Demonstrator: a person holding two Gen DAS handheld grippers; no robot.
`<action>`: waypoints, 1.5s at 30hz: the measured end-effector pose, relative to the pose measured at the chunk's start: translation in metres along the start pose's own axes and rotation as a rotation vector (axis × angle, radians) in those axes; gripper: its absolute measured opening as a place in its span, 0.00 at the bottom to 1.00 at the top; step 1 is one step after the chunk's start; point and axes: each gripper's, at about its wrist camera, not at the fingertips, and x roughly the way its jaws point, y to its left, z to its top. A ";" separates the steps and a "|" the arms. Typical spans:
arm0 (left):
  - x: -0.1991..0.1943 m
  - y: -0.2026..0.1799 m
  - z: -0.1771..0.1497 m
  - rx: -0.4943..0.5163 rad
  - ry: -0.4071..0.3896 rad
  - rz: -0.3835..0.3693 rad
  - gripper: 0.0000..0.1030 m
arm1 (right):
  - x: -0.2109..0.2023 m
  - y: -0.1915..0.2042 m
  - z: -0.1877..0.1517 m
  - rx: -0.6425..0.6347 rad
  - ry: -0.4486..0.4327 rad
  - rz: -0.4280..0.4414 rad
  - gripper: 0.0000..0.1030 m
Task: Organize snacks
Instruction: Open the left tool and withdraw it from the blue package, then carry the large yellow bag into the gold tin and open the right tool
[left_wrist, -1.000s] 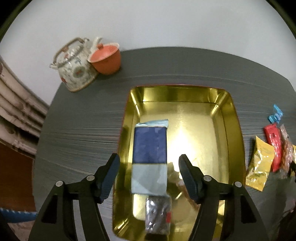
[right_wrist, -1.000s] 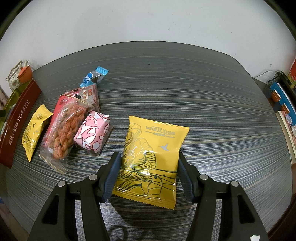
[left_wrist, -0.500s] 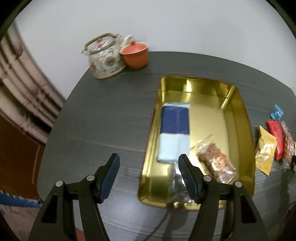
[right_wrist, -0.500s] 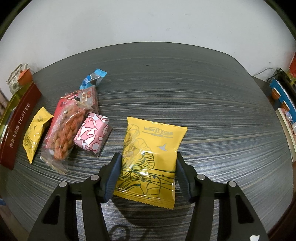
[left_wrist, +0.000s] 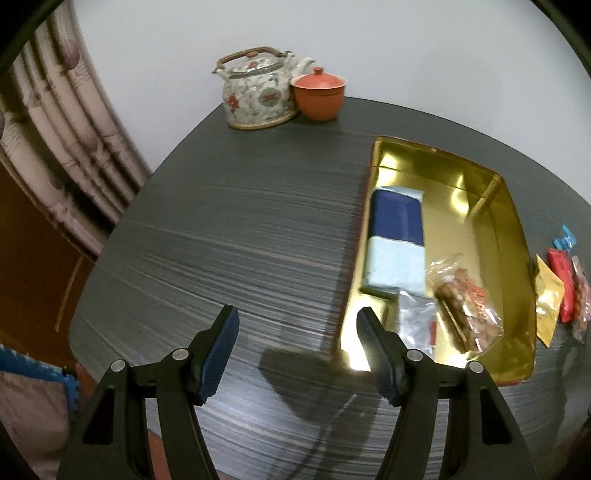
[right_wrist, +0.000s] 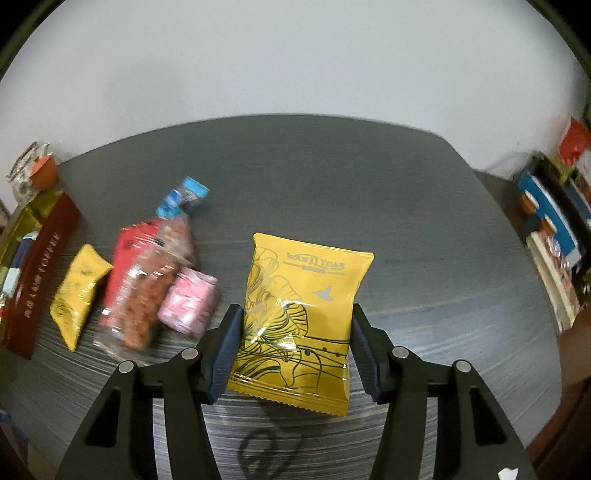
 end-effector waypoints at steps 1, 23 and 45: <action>-0.001 0.002 0.001 -0.007 -0.004 -0.002 0.65 | -0.004 0.010 0.001 -0.012 -0.008 0.010 0.51; -0.002 0.036 0.002 -0.116 0.008 -0.006 0.70 | -0.031 0.285 0.013 -0.474 -0.059 0.383 0.51; 0.003 0.041 0.002 -0.143 0.030 -0.021 0.70 | 0.003 0.350 0.002 -0.596 0.015 0.378 0.51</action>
